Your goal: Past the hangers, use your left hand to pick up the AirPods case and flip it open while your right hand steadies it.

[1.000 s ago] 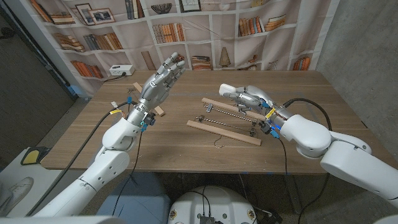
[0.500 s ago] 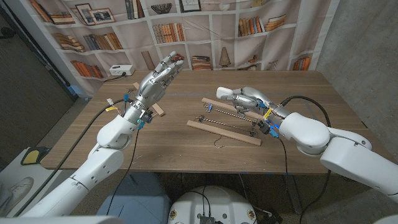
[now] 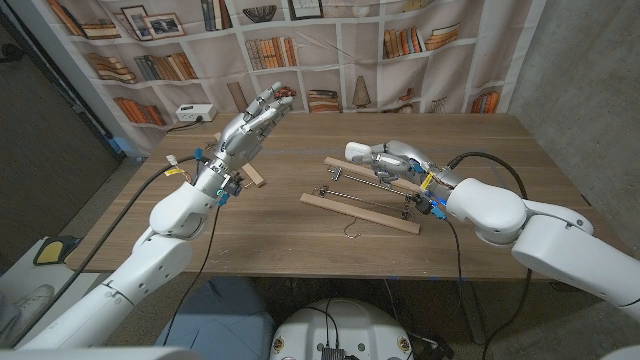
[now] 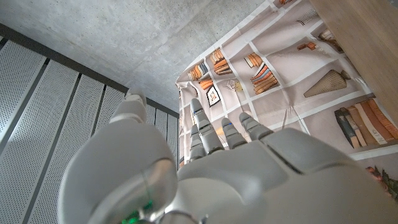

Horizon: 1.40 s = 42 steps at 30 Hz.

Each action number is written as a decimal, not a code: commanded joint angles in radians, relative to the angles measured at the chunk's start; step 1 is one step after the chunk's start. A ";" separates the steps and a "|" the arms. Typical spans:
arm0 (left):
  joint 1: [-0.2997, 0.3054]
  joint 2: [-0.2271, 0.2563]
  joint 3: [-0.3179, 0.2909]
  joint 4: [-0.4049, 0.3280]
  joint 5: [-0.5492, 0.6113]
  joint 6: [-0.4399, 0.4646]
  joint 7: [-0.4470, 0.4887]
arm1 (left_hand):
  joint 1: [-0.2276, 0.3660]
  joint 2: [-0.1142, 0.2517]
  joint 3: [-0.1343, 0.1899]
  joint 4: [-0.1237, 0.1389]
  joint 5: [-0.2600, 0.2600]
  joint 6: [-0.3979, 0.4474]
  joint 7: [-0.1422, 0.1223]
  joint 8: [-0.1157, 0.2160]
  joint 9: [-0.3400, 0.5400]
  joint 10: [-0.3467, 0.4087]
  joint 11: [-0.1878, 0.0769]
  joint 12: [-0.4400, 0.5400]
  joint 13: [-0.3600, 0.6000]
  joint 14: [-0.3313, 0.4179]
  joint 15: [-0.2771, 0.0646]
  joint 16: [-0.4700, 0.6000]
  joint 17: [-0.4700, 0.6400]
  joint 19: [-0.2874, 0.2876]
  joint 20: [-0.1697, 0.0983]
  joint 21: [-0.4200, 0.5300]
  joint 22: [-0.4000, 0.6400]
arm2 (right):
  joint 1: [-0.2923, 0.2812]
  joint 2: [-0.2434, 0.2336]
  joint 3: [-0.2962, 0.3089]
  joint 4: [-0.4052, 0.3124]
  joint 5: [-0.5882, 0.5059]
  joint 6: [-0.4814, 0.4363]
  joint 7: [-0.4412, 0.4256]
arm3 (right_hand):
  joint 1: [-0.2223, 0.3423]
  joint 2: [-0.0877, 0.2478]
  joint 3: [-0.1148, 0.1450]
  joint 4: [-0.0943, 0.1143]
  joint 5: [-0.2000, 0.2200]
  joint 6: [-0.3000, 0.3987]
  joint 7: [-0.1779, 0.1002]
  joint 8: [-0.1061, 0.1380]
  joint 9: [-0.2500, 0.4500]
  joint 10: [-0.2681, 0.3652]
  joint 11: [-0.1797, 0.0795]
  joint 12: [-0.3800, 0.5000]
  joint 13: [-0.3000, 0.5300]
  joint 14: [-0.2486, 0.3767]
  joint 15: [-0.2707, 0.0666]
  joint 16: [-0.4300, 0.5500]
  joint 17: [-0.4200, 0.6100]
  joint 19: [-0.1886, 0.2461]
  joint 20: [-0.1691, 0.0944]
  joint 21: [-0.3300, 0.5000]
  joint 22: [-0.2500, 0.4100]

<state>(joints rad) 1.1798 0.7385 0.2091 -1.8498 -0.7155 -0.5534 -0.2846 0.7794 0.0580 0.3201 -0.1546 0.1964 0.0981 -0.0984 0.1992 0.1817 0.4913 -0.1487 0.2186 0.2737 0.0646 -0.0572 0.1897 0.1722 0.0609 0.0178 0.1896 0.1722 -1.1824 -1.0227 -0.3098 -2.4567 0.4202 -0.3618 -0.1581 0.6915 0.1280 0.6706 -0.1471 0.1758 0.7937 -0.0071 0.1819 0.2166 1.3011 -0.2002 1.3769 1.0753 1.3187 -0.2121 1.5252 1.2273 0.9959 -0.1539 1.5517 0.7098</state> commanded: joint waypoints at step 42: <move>0.052 0.073 -0.077 -0.155 0.532 0.140 0.332 | 0.007 -0.065 -0.037 0.006 0.000 -0.098 0.012 -0.018 0.004 -0.072 0.003 -0.015 0.001 -0.054 0.015 -0.006 0.005 -0.001 0.032 -0.002 0.000 | 0.124 -0.013 -0.071 0.037 0.017 -0.027 0.079 | 0.056 0.058 0.016 0.023 0.007 0.229 0.011 0.009 0.003 -0.003 -0.005 0.001 0.005 0.004 -0.001 -0.002 0.001 -0.005 -0.057 -0.001 -0.006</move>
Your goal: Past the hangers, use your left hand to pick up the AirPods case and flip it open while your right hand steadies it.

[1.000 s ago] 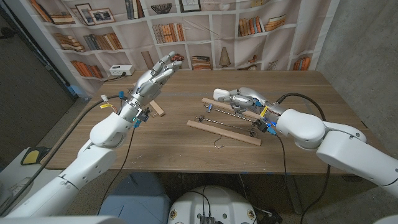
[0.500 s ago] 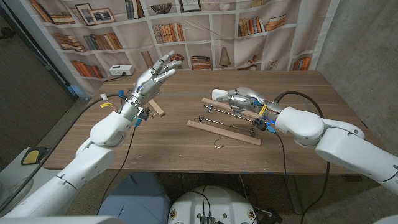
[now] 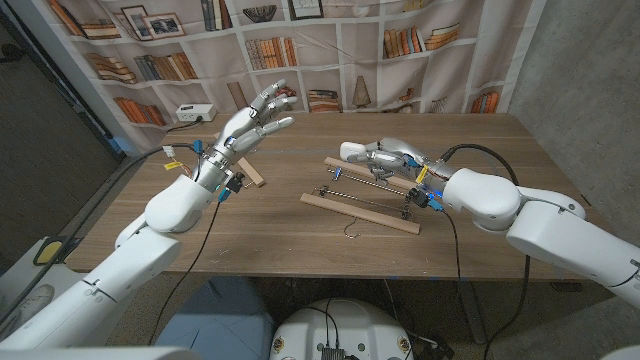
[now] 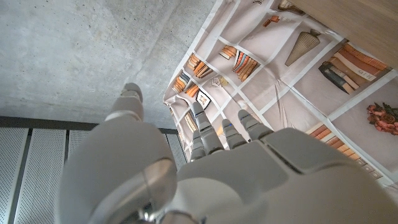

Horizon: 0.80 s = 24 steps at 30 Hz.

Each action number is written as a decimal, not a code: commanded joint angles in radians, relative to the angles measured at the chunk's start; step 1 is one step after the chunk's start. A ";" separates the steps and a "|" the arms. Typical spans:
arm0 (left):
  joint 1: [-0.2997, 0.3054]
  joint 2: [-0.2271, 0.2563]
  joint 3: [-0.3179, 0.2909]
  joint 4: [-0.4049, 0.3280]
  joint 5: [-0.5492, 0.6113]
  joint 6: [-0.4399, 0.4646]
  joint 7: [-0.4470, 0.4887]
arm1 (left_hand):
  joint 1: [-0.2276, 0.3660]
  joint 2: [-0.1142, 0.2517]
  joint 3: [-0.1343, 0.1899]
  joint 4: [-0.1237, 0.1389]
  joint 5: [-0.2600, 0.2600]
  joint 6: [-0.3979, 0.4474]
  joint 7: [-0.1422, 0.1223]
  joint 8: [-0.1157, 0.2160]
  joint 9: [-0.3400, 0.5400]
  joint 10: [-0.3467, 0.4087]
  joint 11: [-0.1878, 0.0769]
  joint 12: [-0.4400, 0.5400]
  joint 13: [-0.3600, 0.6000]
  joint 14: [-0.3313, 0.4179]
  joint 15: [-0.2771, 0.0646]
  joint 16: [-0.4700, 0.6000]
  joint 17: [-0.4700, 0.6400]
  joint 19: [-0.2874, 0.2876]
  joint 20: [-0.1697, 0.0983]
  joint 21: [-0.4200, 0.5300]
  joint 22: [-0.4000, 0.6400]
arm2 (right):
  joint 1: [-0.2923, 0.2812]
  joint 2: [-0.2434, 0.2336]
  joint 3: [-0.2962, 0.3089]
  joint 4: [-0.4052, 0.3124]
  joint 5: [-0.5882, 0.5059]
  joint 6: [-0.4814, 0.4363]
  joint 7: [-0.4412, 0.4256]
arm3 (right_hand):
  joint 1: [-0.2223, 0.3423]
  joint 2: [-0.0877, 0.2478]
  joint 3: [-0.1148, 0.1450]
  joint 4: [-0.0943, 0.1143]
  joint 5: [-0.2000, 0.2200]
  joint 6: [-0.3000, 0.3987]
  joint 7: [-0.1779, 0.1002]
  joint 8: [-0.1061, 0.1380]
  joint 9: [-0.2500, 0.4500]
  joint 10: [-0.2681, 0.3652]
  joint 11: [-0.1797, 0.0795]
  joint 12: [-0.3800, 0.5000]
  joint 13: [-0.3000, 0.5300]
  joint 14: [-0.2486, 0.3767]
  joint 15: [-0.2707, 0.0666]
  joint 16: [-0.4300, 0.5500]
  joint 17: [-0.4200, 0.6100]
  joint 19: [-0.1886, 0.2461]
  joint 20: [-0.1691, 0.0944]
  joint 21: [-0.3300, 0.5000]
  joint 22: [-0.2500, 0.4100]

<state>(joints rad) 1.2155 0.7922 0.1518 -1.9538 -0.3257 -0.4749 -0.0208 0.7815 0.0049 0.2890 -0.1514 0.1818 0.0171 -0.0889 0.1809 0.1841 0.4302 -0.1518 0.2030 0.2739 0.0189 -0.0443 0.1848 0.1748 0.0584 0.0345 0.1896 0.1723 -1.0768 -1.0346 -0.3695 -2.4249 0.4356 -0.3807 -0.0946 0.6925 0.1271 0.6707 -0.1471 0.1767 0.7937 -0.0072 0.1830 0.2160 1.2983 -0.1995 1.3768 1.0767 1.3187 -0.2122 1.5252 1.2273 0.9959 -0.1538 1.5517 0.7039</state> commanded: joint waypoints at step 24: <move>0.043 -0.039 -0.017 -0.095 0.392 0.127 0.222 | 0.005 -0.043 -0.040 0.013 0.053 0.020 -0.004 0.019 0.004 0.032 -0.004 0.025 0.005 0.027 -0.018 0.012 0.002 0.025 0.002 0.004 0.000 | 0.022 -0.013 -0.019 0.000 -0.001 -0.009 0.023 | 0.055 0.059 0.016 0.024 0.006 0.225 0.013 0.008 0.004 -0.004 -0.006 -0.005 -0.003 0.001 -0.001 -0.003 0.001 -0.009 -0.057 -0.002 -0.005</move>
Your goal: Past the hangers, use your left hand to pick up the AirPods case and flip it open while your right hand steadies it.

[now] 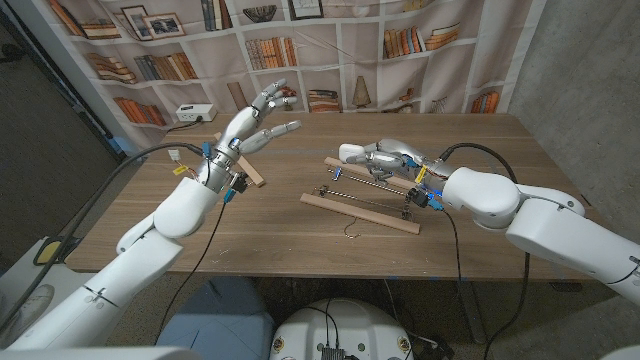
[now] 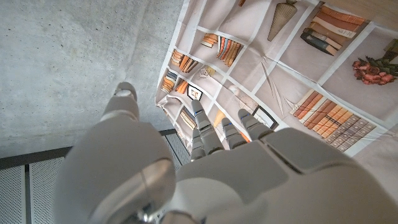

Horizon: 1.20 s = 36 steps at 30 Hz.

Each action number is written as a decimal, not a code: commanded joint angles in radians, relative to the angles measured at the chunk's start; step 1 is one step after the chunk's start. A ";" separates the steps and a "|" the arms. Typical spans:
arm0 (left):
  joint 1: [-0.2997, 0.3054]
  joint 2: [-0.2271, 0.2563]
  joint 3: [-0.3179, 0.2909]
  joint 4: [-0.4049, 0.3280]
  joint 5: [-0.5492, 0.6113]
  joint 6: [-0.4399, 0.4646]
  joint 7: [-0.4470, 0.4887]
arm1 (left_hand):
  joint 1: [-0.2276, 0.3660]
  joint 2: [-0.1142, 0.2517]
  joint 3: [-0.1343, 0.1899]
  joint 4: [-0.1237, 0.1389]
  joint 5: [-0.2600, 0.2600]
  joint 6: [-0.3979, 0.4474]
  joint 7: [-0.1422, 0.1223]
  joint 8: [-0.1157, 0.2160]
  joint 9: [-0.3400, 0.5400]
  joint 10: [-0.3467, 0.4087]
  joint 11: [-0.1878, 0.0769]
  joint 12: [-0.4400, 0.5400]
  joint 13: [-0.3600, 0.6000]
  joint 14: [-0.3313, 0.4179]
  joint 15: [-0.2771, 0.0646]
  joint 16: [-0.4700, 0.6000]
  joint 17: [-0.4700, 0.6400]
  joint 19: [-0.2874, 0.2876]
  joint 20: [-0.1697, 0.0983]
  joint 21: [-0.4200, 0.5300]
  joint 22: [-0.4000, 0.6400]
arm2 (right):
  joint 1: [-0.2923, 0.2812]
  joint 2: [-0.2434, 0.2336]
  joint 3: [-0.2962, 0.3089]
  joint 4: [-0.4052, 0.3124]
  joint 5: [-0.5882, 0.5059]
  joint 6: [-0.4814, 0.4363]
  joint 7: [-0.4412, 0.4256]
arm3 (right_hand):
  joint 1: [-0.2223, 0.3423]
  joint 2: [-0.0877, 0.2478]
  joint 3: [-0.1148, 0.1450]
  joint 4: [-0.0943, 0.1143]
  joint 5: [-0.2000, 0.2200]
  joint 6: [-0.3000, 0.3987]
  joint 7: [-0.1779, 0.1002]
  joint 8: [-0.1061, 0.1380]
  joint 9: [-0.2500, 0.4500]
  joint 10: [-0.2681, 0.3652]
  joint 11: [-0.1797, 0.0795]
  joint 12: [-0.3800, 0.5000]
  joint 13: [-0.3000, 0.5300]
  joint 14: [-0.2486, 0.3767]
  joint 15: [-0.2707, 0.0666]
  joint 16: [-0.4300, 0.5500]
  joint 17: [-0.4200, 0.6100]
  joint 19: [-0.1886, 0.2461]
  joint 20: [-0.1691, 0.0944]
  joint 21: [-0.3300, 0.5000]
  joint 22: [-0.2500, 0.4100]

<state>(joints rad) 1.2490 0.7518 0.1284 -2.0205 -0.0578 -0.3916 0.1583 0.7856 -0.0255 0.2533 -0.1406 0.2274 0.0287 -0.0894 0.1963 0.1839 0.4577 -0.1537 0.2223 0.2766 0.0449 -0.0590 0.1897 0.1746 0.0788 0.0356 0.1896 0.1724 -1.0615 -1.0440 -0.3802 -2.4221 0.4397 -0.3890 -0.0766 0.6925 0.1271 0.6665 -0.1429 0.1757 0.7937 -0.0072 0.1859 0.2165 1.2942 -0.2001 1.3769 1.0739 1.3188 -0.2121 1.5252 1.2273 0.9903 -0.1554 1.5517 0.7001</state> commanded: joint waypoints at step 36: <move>-0.011 -0.009 0.077 -0.030 0.321 0.096 0.128 | -0.004 -0.040 -0.037 0.010 0.040 0.010 -0.004 0.003 0.005 0.013 -0.008 0.009 0.005 -0.004 -0.015 0.005 0.003 0.013 -0.007 0.004 -0.001 | 0.017 -0.011 -0.023 -0.012 -0.020 0.003 0.027 | 0.057 0.060 0.021 0.022 0.007 0.224 0.012 0.006 0.004 0.004 -0.005 0.000 0.005 -0.001 -0.001 -0.004 0.001 -0.005 -0.056 0.001 -0.001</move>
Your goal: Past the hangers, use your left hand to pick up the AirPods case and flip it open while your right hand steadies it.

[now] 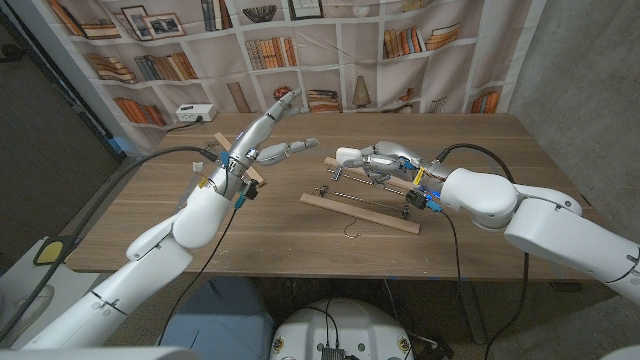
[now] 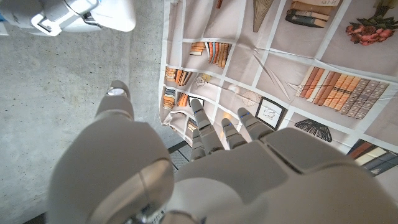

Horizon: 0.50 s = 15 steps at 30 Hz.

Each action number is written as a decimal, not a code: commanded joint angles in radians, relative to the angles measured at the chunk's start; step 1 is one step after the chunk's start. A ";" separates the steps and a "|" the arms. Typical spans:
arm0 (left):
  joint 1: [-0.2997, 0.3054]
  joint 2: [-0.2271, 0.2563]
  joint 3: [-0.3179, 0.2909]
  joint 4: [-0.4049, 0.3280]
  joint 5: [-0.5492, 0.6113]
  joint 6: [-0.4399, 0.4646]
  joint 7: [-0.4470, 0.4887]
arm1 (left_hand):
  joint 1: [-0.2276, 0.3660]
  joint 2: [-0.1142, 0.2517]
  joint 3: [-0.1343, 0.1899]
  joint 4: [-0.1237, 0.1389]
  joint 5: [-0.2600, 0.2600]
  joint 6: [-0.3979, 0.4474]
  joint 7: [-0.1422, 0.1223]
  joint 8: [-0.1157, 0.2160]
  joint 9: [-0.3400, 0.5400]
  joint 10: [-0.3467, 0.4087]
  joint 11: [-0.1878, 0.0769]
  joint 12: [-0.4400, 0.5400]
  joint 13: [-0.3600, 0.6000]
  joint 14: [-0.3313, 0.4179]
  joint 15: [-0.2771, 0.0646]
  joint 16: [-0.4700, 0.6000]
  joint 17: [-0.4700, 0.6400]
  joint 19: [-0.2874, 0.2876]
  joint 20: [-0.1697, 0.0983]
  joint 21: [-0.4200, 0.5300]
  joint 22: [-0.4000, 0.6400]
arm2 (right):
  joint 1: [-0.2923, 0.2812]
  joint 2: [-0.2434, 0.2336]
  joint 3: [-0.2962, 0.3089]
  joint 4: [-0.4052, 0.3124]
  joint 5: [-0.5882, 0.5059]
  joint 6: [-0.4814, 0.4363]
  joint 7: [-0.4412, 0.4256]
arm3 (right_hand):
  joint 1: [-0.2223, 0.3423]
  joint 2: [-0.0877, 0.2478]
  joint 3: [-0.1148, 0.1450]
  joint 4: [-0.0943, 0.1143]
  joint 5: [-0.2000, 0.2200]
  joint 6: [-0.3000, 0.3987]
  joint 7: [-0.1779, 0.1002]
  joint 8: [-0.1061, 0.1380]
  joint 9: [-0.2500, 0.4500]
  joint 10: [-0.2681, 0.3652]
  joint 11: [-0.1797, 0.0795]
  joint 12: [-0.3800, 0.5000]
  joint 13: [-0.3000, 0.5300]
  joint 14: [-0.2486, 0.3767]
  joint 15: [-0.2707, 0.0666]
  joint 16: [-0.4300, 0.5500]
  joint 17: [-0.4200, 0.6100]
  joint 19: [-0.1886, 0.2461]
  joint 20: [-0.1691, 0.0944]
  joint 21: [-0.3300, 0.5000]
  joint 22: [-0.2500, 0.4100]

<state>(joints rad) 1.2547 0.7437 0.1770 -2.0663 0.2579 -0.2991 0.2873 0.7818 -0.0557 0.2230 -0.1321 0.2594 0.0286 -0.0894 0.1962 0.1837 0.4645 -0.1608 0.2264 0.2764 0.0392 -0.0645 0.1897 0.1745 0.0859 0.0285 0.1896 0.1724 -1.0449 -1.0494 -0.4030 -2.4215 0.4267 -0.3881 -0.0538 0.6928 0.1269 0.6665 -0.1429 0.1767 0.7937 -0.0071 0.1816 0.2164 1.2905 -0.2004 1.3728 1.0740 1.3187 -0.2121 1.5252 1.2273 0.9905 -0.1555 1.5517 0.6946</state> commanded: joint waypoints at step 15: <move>-0.013 0.019 0.045 -0.011 0.060 0.045 0.010 | 0.003 -0.012 -0.012 0.003 0.018 0.005 -0.004 0.001 0.005 0.005 -0.001 0.004 0.006 0.000 -0.007 0.004 0.003 0.005 0.002 0.002 -0.001 | 0.028 0.005 -0.027 -0.025 -0.027 -0.021 0.016 | 0.058 0.060 0.021 0.022 0.006 0.223 0.010 0.010 0.004 0.005 -0.005 0.003 0.003 -0.001 -0.001 -0.004 0.001 -0.004 -0.056 0.001 0.003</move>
<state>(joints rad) 1.2402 0.7507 0.2105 -2.0598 0.2867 -0.2765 0.2897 0.7836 -0.0574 0.2144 -0.1326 0.2701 0.0286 -0.0894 0.1962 0.1836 0.4645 -0.1608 0.2264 0.2813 0.0392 -0.0644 0.1897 0.1744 0.0858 0.0285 0.1896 0.1724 -1.0357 -1.0536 -0.4099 -2.4390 0.4142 -0.3949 -0.0484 0.6942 0.1254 0.6666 -0.1430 0.1765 0.7937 -0.0071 0.1859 0.2160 1.2906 -0.2002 1.3729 1.0758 1.3187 -0.2121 1.5252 1.2273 0.9905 -0.1554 1.5517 0.6960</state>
